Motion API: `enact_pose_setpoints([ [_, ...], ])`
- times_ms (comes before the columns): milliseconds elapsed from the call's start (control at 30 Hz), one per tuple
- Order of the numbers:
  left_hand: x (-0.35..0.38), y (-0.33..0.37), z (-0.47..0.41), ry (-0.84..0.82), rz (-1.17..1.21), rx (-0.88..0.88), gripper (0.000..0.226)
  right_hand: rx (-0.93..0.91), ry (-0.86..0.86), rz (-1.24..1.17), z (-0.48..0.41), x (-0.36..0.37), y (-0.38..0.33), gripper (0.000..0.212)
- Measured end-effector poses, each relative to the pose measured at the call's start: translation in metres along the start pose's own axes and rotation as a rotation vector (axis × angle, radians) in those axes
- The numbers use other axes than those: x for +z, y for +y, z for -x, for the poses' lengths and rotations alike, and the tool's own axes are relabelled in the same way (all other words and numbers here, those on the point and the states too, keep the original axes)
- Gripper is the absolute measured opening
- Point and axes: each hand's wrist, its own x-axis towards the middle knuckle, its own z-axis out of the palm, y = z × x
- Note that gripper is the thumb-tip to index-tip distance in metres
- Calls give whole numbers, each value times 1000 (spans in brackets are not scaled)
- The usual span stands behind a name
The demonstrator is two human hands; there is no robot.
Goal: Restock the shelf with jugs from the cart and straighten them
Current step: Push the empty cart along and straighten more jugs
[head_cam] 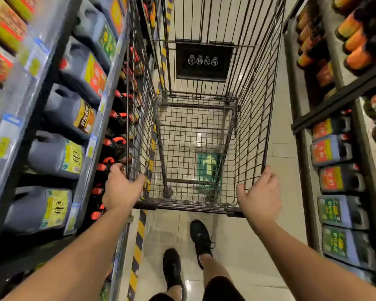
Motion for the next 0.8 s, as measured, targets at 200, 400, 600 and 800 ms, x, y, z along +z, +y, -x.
enact_pose_setpoints([
  [200, -56, 29, 18, 38, 63, 157, 66, -209, 18, -9, -9, -48, -39, 80],
  [400, -121, 42, 44, 159, 103, 247, 48, -420, 113, -80, -12, -110, -104, 75],
  [600, -205, 68, 60, 289, 200, 298, 52, -609, 124, -184, -4, -185, -175, 75],
  [800, -292, 79, 99, 514, 297, 393, 46, -849, 98, -403, 37, -247, -248, 64],
])
